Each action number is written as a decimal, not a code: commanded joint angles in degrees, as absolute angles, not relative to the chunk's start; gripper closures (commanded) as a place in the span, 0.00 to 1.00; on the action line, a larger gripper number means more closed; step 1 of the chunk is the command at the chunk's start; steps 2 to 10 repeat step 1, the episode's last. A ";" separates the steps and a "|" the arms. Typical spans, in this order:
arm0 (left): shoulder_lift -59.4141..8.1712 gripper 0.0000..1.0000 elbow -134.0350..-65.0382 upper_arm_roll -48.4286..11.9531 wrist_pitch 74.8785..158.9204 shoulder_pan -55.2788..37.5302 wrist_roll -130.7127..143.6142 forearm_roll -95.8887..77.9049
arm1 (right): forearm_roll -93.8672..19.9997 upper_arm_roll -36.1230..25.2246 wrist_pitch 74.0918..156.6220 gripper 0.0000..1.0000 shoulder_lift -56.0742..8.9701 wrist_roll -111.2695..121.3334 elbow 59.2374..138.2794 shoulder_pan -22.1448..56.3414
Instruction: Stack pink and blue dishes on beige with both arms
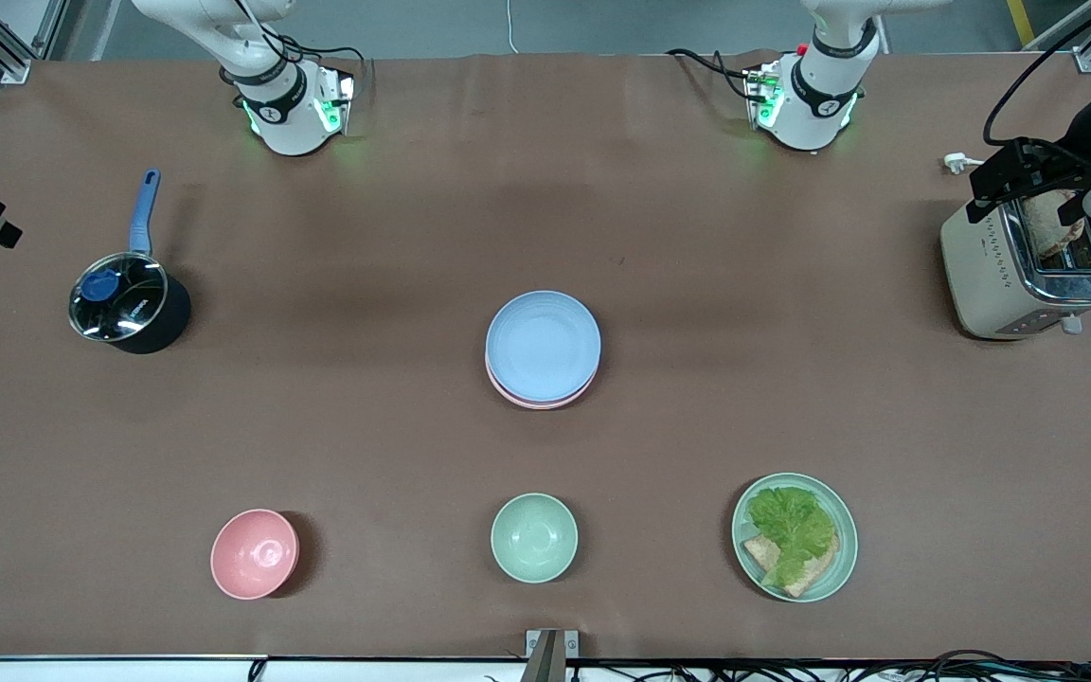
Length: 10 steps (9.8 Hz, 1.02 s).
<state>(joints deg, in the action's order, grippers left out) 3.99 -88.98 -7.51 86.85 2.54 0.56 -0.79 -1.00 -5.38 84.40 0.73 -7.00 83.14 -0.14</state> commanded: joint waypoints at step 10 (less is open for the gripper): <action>1.51 0.00 -87.03 -7.82 86.67 3.51 -1.32 -0.44 | 0.35 -5.89 83.41 0.00 0.44 -5.36 82.09 0.26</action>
